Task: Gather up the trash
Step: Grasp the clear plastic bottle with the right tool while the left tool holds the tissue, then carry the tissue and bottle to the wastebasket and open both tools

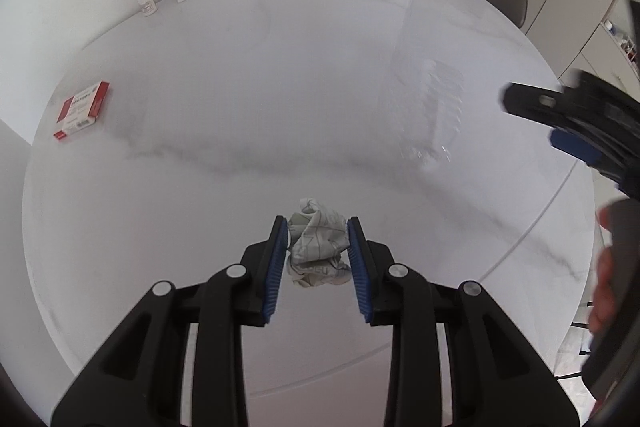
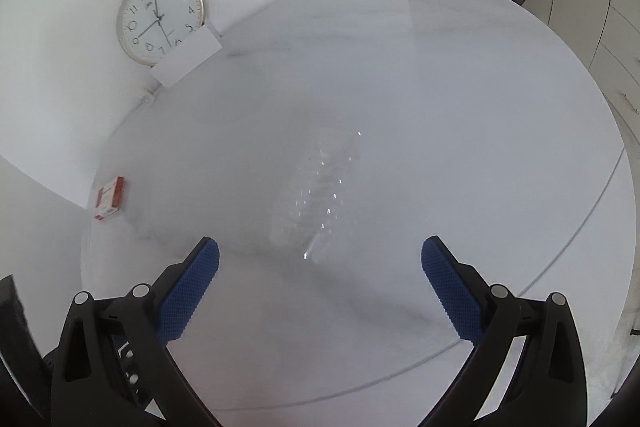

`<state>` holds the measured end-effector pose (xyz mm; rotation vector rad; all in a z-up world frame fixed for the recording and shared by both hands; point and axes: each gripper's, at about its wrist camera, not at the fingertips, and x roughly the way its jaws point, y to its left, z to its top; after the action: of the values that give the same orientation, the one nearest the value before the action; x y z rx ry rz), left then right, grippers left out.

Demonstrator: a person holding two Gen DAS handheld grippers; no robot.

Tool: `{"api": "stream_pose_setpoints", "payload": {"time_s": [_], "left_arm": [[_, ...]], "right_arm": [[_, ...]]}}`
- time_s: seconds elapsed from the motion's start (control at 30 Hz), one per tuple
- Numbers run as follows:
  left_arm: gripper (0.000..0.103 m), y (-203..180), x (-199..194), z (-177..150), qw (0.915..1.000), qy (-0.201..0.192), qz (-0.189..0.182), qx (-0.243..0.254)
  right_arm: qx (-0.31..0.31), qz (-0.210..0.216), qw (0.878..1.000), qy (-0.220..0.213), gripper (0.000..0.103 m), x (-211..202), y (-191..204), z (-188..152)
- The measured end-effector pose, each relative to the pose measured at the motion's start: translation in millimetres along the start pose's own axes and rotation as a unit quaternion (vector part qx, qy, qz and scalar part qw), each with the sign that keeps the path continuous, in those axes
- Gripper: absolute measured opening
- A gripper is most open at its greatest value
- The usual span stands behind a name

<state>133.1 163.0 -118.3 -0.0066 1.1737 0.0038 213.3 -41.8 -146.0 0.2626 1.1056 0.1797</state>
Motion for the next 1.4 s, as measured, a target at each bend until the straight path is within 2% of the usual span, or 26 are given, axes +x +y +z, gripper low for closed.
{"api": "stream_pose_setpoints", "payload": {"time_s": [0.2,0.43,0.5,0.63,0.77,0.9,1.07,1.23,1.4], "left_arm": [[0.031,18.3,37.4,21.8,0.9995,0.029,-0.012,-0.009],[0.031,27.6,61.4,30.6,0.9985,0.046,-0.026,-0.016],[0.031,29.0,62.1,31.2,0.9984,0.045,-0.028,-0.019],[0.031,28.2,56.0,26.5,0.9987,0.040,-0.023,-0.021],[0.031,23.9,44.7,19.7,0.9990,0.035,-0.019,-0.020],[0.031,16.6,29.7,14.5,0.9995,0.025,-0.016,-0.009],[0.031,1.2,7.8,-5.6,0.9996,0.015,-0.022,0.007],[0.030,-30.7,-19.2,-45.2,0.9986,0.017,-0.044,0.026],[0.031,-86.1,-32.6,-84.5,0.9935,0.033,-0.092,0.058]], "right_arm": [[0.037,-0.066,0.997,0.033,0.100,74.3,11.8,28.4],[0.024,-0.108,0.992,0.060,0.100,111.6,20.5,27.1],[0.022,-0.108,0.991,0.069,0.095,116.6,19.8,25.5],[0.021,-0.090,0.992,0.083,0.073,120.1,15.2,23.2],[0.012,-0.076,0.994,0.079,0.071,112.0,14.7,20.0],[0.002,-0.053,0.997,0.063,0.071,83.6,13.5,7.9],[-0.013,-0.011,0.999,0.035,0.071,20.9,2.1,-27.1],[-0.030,0.040,0.999,0.003,0.071,-59.4,-25.8,-84.0],[-0.050,0.026,0.998,-0.013,0.071,-133.9,-82.0,-151.3]]}}
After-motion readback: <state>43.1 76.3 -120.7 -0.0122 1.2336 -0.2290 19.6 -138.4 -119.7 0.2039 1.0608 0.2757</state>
